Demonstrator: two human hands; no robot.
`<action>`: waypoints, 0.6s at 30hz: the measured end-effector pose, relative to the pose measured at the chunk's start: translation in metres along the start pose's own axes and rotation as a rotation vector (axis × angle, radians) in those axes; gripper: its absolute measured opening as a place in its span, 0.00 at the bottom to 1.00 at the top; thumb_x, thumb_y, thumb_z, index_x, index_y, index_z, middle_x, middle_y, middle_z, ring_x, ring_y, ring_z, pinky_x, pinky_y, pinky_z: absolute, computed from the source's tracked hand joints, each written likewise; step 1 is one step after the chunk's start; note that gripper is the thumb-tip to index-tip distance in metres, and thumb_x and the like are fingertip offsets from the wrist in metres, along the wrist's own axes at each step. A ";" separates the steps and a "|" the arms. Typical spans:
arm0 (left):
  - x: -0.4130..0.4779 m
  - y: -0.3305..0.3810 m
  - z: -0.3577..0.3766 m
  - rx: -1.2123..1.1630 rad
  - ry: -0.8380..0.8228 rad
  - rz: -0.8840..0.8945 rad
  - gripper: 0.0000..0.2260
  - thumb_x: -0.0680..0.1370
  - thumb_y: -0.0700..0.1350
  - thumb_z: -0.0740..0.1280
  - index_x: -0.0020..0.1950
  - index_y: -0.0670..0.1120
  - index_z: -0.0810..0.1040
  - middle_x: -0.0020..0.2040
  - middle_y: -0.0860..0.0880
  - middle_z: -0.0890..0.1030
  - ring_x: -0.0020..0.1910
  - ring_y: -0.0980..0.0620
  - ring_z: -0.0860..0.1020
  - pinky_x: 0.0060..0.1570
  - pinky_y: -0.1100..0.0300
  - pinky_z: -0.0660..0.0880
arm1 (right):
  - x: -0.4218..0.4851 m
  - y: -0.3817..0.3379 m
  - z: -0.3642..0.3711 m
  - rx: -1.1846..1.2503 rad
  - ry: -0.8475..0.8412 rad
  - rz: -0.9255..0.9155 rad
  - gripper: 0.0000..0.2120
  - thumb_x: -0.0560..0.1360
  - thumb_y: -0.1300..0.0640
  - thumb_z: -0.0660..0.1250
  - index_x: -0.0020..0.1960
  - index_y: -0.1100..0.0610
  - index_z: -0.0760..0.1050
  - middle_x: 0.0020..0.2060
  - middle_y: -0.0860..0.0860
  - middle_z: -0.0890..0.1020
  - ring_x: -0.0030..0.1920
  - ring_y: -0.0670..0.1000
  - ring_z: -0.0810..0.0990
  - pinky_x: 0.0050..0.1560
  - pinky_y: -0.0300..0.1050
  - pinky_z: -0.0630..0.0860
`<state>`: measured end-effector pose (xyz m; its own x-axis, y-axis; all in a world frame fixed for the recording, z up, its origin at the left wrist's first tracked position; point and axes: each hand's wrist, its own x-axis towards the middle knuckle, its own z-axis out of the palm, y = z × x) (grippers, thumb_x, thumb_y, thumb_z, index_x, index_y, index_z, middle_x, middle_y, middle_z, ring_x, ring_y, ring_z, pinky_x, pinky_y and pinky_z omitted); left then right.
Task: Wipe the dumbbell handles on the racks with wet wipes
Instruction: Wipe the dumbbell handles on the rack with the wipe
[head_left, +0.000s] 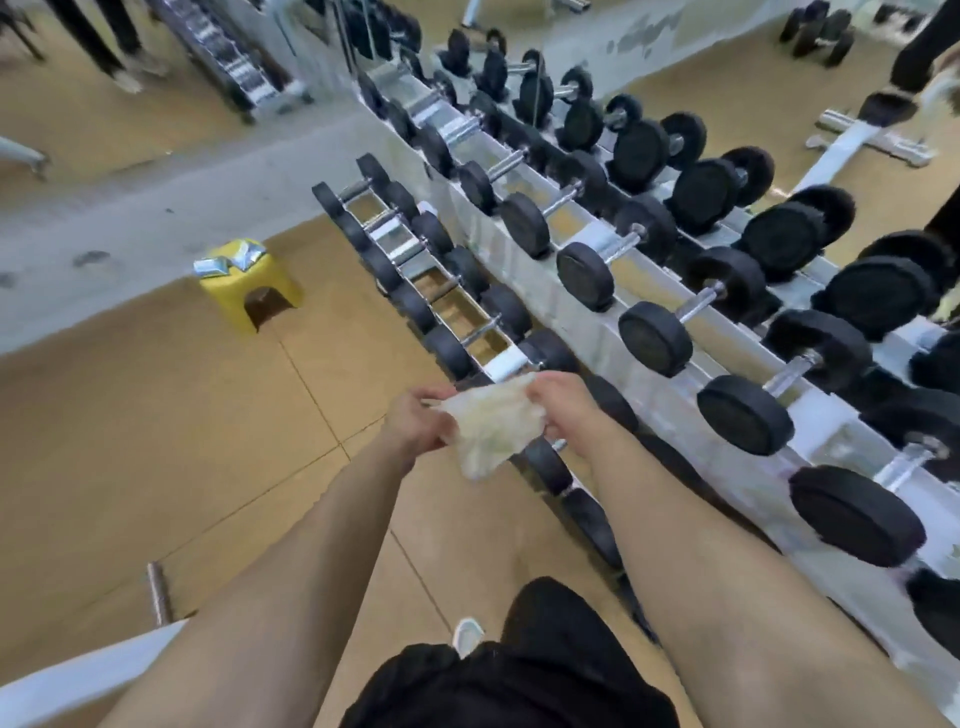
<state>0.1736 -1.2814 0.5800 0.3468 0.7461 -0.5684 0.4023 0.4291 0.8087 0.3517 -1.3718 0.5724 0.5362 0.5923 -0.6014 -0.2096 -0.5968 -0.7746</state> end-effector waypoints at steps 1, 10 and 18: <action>0.009 0.003 -0.013 -0.041 0.032 -0.022 0.18 0.73 0.23 0.62 0.60 0.34 0.78 0.54 0.41 0.80 0.44 0.46 0.79 0.31 0.60 0.81 | 0.007 -0.007 0.017 0.004 -0.021 0.006 0.07 0.72 0.63 0.64 0.46 0.60 0.80 0.37 0.59 0.76 0.34 0.55 0.75 0.25 0.39 0.71; 0.113 0.059 -0.118 -0.157 0.072 0.051 0.10 0.75 0.34 0.69 0.51 0.48 0.82 0.49 0.45 0.81 0.49 0.46 0.80 0.47 0.53 0.82 | 0.093 -0.094 0.130 -0.046 -0.211 -0.015 0.16 0.72 0.51 0.71 0.58 0.57 0.81 0.48 0.53 0.85 0.49 0.54 0.85 0.42 0.45 0.82; 0.250 0.149 -0.215 -0.201 0.098 0.024 0.11 0.77 0.35 0.69 0.57 0.44 0.82 0.51 0.43 0.82 0.49 0.46 0.81 0.41 0.56 0.79 | 0.227 -0.208 0.234 -0.127 -0.266 -0.059 0.06 0.78 0.56 0.69 0.54 0.52 0.81 0.52 0.54 0.86 0.52 0.55 0.84 0.47 0.49 0.83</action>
<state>0.1380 -0.9215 0.5911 0.2658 0.7989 -0.5395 0.2152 0.4963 0.8411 0.3260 -0.9862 0.5512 0.3080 0.7389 -0.5993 -0.0718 -0.6101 -0.7891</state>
